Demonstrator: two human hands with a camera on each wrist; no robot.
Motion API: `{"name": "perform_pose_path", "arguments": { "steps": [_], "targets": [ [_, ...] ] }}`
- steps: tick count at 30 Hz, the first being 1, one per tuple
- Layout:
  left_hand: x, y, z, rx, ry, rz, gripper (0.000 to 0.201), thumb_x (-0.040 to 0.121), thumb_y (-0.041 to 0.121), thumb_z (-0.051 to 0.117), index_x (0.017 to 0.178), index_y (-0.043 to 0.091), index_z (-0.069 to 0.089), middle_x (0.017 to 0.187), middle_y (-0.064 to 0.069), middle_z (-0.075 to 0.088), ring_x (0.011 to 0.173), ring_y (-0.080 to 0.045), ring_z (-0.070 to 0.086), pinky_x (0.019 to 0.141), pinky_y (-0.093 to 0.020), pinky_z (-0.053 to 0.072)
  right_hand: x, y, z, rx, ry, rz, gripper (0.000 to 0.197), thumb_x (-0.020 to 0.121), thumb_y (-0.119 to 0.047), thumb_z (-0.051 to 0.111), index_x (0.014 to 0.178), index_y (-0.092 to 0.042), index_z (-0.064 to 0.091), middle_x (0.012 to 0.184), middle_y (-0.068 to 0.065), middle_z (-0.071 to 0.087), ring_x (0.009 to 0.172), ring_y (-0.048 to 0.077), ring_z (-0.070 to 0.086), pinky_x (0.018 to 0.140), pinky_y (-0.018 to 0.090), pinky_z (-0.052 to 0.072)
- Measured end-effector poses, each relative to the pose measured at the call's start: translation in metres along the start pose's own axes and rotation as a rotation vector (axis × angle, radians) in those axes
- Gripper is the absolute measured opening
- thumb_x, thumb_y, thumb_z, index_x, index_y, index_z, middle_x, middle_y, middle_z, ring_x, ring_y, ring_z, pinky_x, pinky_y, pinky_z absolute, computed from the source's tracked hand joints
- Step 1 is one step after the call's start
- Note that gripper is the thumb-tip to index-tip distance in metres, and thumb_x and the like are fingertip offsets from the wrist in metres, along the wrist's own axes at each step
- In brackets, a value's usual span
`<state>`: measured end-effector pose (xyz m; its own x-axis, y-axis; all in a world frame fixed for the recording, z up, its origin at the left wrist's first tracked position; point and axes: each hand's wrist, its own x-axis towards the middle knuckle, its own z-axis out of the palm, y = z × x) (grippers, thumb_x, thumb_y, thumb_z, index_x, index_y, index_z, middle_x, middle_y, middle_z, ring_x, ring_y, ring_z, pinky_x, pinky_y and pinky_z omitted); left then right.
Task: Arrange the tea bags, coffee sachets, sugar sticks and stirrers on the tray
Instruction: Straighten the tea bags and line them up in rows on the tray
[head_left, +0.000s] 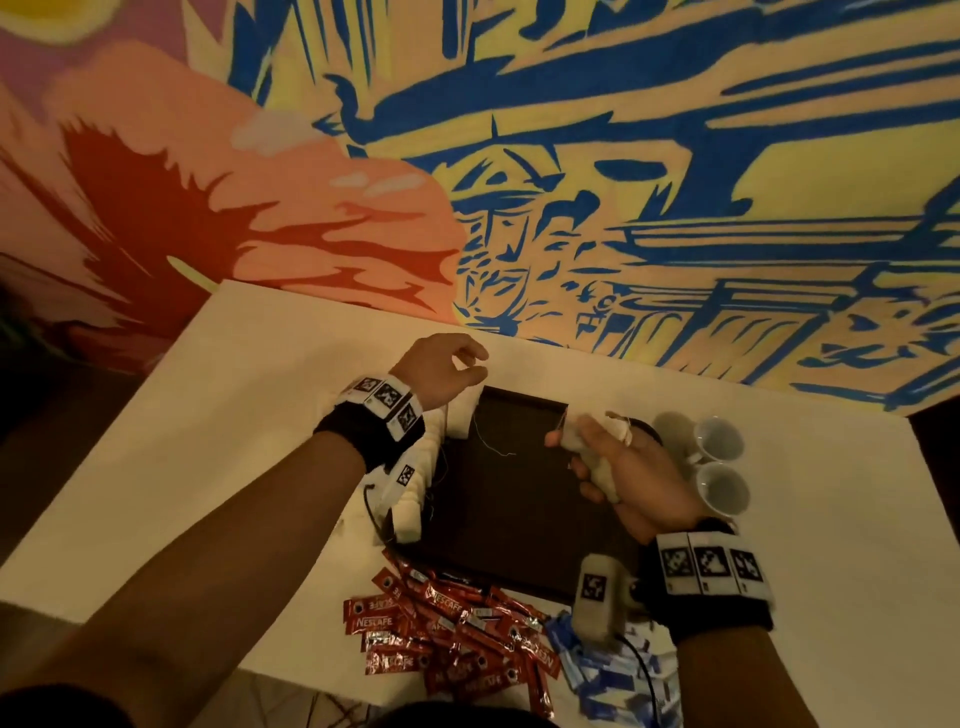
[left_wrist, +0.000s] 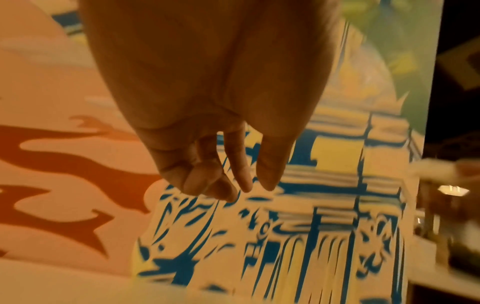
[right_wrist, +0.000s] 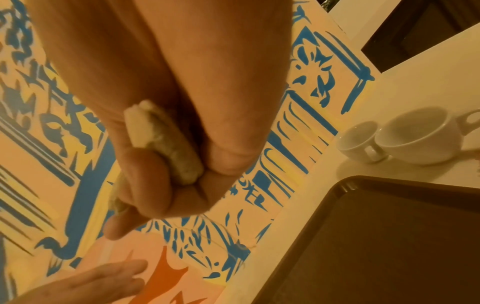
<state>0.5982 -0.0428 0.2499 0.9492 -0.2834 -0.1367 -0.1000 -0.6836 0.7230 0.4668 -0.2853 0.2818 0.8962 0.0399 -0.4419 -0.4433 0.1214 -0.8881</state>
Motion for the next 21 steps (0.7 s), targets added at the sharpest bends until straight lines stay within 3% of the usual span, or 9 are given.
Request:
{"name": "perform_pose_path", "arguments": {
  "steps": [2, 5, 7, 10, 12, 15, 17, 19, 21],
  "targets": [
    [-0.022, 0.022, -0.008, -0.093, 0.02, 0.036, 0.016, 0.091, 0.033, 0.07, 0.106, 0.027, 0.072, 0.099, 0.01, 0.067, 0.081, 0.004, 0.059, 0.08, -0.023, 0.045, -0.005, -0.007, 0.002, 0.008, -0.026, -0.037, 0.029, 0.105, -0.031, 0.052, 0.117, -0.006, 0.062, 0.11, 0.012, 0.075, 0.063, 0.013, 0.05, 0.046, 0.025, 0.039],
    [-0.052, 0.053, -0.012, -0.186, -0.029, 0.077, 0.014, 0.094, 0.03, 0.068, 0.106, 0.025, 0.073, 0.098, 0.011, 0.068, 0.087, 0.001, 0.062, 0.081, -0.022, 0.05, -0.014, -0.014, 0.0, 0.003, -0.046, -0.072, 0.028, 0.101, -0.033, 0.06, 0.109, -0.006, 0.063, 0.102, 0.011, 0.076, 0.061, 0.012, 0.05, 0.046, 0.025, 0.038],
    [-0.067, 0.077, -0.012, -0.262, -0.088, 0.099, 0.013, 0.096, 0.026, 0.066, 0.105, 0.022, 0.073, 0.102, 0.007, 0.07, 0.09, -0.006, 0.065, 0.076, -0.021, 0.052, -0.02, -0.019, -0.002, -0.012, -0.033, -0.105, 0.028, 0.095, -0.035, 0.069, 0.099, -0.007, 0.067, 0.087, 0.013, 0.066, 0.061, 0.013, 0.05, 0.047, 0.026, 0.038],
    [-0.087, 0.117, -0.014, -0.282, -0.127, 0.14, 0.019, 0.099, 0.029, 0.061, 0.111, 0.019, 0.071, 0.098, 0.01, 0.07, 0.078, -0.002, 0.065, 0.063, -0.01, 0.045, -0.031, -0.029, -0.006, -0.007, -0.036, -0.175, 0.016, 0.093, -0.032, 0.073, 0.084, -0.018, 0.071, 0.078, 0.013, 0.053, 0.061, 0.015, 0.048, 0.047, 0.027, 0.037],
    [-0.097, 0.141, -0.015, -0.288, -0.123, 0.173, 0.023, 0.098, 0.031, 0.062, 0.115, 0.017, 0.07, 0.095, 0.01, 0.069, 0.076, -0.003, 0.065, 0.059, -0.008, 0.042, -0.039, -0.038, -0.008, -0.004, -0.04, -0.222, 0.014, 0.093, -0.029, 0.073, 0.087, -0.016, 0.073, 0.075, 0.011, 0.055, 0.061, 0.016, 0.047, 0.046, 0.027, 0.036],
    [-0.11, 0.167, -0.012, -0.316, -0.107, 0.201, 0.028, 0.095, 0.026, 0.066, 0.12, 0.013, 0.067, 0.1, 0.002, 0.069, 0.075, -0.001, 0.063, 0.059, -0.008, 0.042, -0.05, -0.051, -0.013, 0.052, -0.052, -0.291, 0.022, 0.094, -0.026, 0.072, 0.104, -0.007, 0.072, 0.082, 0.013, 0.06, 0.06, 0.014, 0.046, 0.046, 0.026, 0.035],
    [-0.118, 0.179, -0.009, -0.352, -0.107, 0.206, 0.021, 0.093, 0.024, 0.069, 0.113, 0.017, 0.068, 0.097, 0.001, 0.07, 0.075, -0.002, 0.063, 0.06, -0.011, 0.043, -0.057, -0.06, -0.017, 0.1, -0.038, -0.324, 0.02, 0.093, -0.025, 0.072, 0.104, -0.008, 0.073, 0.082, 0.014, 0.058, 0.06, 0.013, 0.045, 0.047, 0.026, 0.035],
    [-0.126, 0.187, -0.003, -0.378, -0.082, 0.212, 0.012, 0.091, 0.026, 0.072, 0.103, 0.023, 0.07, 0.09, 0.0, 0.071, 0.077, -0.008, 0.064, 0.06, -0.023, 0.046, -0.063, -0.067, -0.021, 0.118, -0.032, -0.356, 0.015, 0.092, -0.024, 0.074, 0.1, -0.012, 0.073, 0.077, 0.011, 0.055, 0.059, 0.013, 0.044, 0.047, 0.027, 0.034],
    [-0.133, 0.19, 0.004, -0.406, -0.011, 0.203, 0.013, 0.09, 0.022, 0.073, 0.101, 0.014, 0.071, 0.088, -0.01, 0.071, 0.076, -0.013, 0.065, 0.058, -0.031, 0.046, -0.069, -0.07, -0.026, 0.116, -0.028, -0.38, 0.015, 0.09, -0.022, 0.076, 0.102, -0.013, 0.073, 0.071, 0.008, 0.055, 0.058, 0.013, 0.044, 0.046, 0.027, 0.034]
  ]
}}
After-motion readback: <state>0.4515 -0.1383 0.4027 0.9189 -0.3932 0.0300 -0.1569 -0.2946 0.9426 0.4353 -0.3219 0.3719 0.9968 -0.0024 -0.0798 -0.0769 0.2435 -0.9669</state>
